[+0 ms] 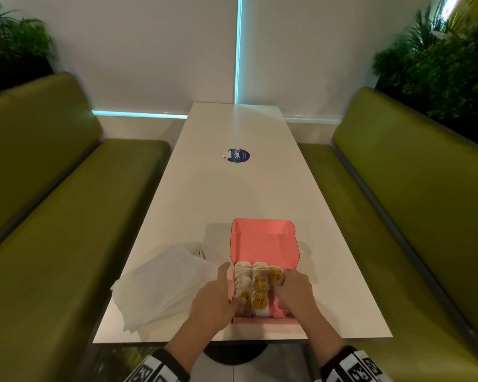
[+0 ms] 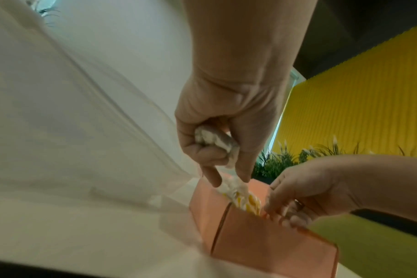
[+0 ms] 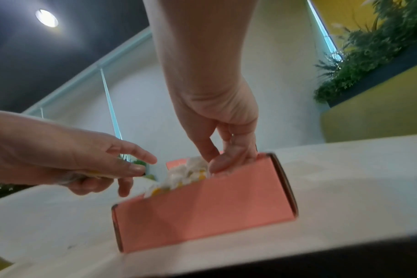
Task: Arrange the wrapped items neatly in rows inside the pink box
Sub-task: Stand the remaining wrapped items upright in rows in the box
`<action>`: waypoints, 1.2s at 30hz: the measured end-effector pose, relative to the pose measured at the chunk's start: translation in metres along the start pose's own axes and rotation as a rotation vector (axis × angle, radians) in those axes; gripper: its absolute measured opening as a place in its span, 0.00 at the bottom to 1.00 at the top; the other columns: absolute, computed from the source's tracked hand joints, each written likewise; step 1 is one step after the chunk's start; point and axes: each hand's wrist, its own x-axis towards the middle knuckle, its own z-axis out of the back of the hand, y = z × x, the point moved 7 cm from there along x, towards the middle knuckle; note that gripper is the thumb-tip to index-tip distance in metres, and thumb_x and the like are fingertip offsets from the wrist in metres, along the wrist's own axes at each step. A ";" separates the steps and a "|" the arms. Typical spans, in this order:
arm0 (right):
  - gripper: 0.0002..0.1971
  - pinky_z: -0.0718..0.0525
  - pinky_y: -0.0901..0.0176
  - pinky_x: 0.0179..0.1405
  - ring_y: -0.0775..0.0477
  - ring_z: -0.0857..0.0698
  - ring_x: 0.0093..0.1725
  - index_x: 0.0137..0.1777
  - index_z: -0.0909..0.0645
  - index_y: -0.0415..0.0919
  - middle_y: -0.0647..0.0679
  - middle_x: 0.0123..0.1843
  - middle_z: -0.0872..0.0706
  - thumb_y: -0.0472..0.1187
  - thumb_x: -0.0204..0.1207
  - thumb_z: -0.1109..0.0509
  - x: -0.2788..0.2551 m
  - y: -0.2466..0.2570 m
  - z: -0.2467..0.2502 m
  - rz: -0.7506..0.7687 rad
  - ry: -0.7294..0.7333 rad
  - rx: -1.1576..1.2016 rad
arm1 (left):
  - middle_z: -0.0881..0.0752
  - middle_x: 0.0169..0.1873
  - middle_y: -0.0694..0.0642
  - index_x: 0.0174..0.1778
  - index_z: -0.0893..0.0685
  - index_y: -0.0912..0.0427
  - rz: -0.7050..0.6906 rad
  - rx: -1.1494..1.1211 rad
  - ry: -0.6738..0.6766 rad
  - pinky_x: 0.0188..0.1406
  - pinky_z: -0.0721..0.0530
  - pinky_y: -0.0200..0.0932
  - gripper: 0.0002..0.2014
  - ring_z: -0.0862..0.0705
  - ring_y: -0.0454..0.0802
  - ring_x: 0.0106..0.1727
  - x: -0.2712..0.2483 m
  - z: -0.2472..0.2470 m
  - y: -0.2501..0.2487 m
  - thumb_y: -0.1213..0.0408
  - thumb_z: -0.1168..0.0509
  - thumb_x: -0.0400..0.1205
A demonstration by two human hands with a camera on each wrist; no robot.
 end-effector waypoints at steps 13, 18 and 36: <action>0.05 0.15 0.65 0.35 0.55 0.15 0.35 0.47 0.18 0.49 0.56 0.49 0.17 0.41 0.74 0.26 -0.044 0.065 0.042 0.373 0.314 0.396 | 0.31 0.64 0.48 0.77 0.57 0.35 -0.344 -0.603 0.067 0.53 0.13 0.45 0.51 0.17 0.50 0.58 -0.001 0.010 -0.030 0.79 0.31 0.74; 0.07 0.17 0.59 0.39 0.51 0.17 0.33 0.35 0.19 0.48 0.52 0.43 0.16 0.39 0.73 0.25 -0.032 0.059 0.077 0.348 -0.144 0.441 | 0.32 0.66 0.37 0.74 0.47 0.31 -0.324 -0.625 -0.082 0.50 0.17 0.33 0.48 0.21 0.41 0.59 0.003 0.021 -0.022 0.66 0.23 0.71; 0.03 0.23 0.68 0.36 0.59 0.21 0.35 0.39 0.15 0.48 0.59 0.40 0.18 0.44 0.71 0.25 -0.048 0.074 0.087 0.498 0.114 0.301 | 0.18 0.57 0.31 0.42 0.15 0.32 -0.489 -0.456 -0.305 0.63 0.28 0.32 0.07 0.23 0.36 0.64 -0.008 0.047 -0.040 0.43 0.31 0.69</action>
